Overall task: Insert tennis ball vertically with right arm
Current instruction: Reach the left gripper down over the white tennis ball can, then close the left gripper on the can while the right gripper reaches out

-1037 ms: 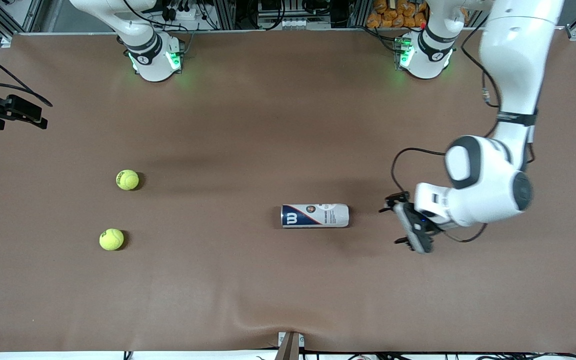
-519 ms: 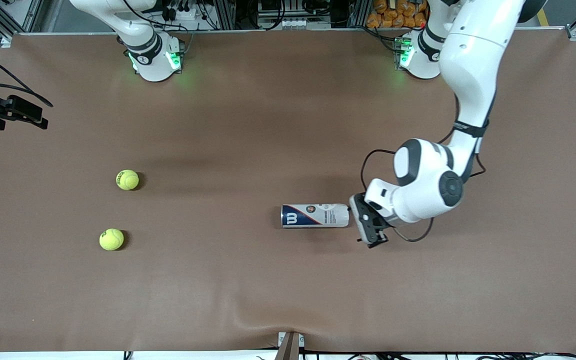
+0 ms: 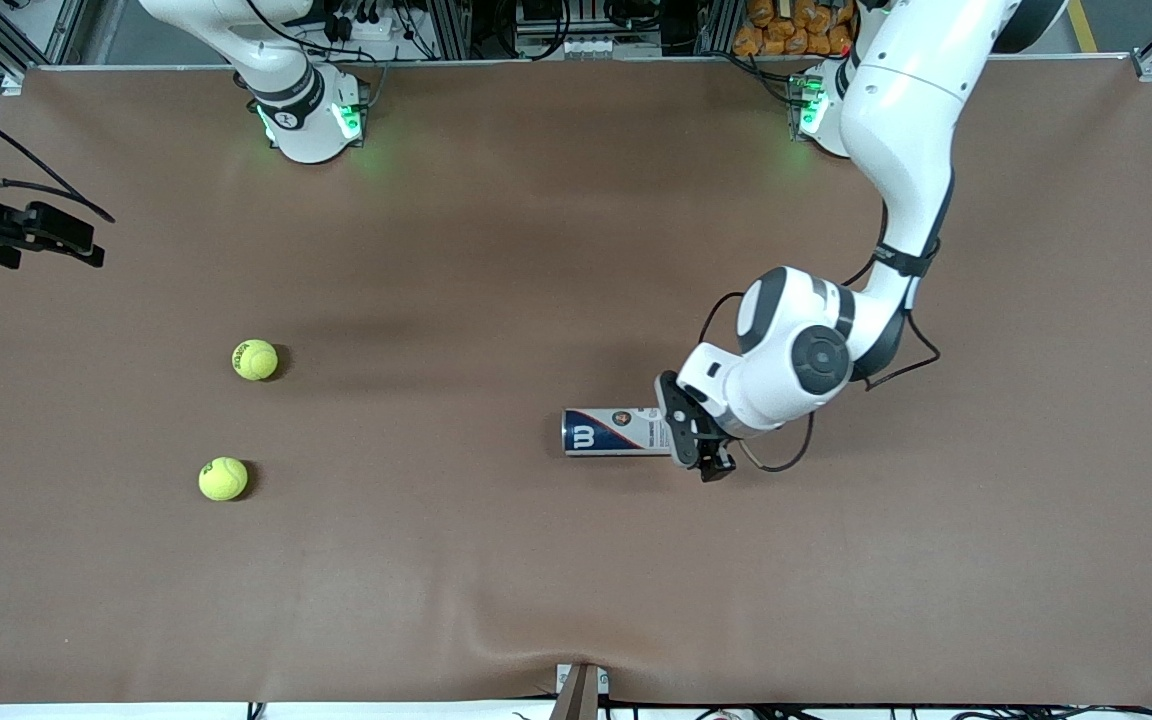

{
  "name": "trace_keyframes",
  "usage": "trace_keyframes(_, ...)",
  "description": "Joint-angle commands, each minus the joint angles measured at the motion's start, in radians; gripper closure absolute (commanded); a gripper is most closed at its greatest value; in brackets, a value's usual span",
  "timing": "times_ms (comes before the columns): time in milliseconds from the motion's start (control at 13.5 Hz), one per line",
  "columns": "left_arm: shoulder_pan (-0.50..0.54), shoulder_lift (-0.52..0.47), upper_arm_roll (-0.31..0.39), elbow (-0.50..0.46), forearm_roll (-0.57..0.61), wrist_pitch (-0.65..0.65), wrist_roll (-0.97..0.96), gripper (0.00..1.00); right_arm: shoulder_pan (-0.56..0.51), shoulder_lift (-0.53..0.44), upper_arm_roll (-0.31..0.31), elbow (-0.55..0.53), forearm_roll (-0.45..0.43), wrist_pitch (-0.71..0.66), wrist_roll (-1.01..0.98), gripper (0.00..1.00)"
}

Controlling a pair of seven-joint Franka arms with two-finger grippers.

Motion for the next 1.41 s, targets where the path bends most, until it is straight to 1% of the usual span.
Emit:
trace_keyframes(0, -0.022, 0.022, 0.012, 0.023, 0.074, -0.006, -0.073, 0.00, -0.001, -0.009, 0.000, -0.022, 0.009, 0.018, 0.008, 0.00)
trace_keyframes(148, -0.054, 0.027, 0.016, 0.023, 0.100, -0.006, -0.092, 0.00, -0.001, -0.009, 0.000, -0.028, 0.009, 0.023, 0.009, 0.00)
trace_keyframes(296, -0.062, 0.037, 0.013, 0.026, 0.166, -0.006, -0.115, 0.00, -0.001, -0.017, 0.000, -0.068, 0.009, 0.053, 0.009, 0.00)
trace_keyframes(370, -0.088, 0.039, 0.016, 0.026, 0.176, -0.006, -0.156, 0.00, -0.001, -0.020, 0.000, -0.085, 0.009, 0.062, 0.008, 0.00)
trace_keyframes(444, -0.102, 0.039, 0.022, 0.026, 0.209, -0.006, -0.170, 0.00, -0.001, -0.020, 0.000, -0.087, 0.009, 0.064, 0.009, 0.00)
trace_keyframes(593, -0.101, 0.039, 0.024, 0.024, 0.263, -0.006, -0.172, 0.00, -0.001, -0.018, 0.000, -0.088, 0.009, 0.069, 0.009, 0.00)
trace_keyframes(741, -0.105, 0.048, 0.024, 0.024, 0.306, -0.006, -0.173, 0.00, -0.001, -0.018, 0.000, -0.122, 0.009, 0.110, 0.009, 0.00)
trace_keyframes(963, -0.107, 0.054, 0.024, 0.026, 0.315, -0.005, -0.176, 0.00, -0.001, -0.014, 0.000, -0.153, 0.009, 0.161, 0.009, 0.00)
trace_keyframes(1259, -0.119, 0.096, 0.025, 0.032, 0.314, 0.009, -0.178, 0.00, -0.001, 0.002, 0.000, -0.195, 0.009, 0.251, 0.008, 0.00)
trace_keyframes(1333, -0.119, 0.105, 0.025, 0.038, 0.314, 0.021, -0.178, 0.00, -0.001, 0.019, 0.000, -0.199, 0.009, 0.266, 0.008, 0.00)
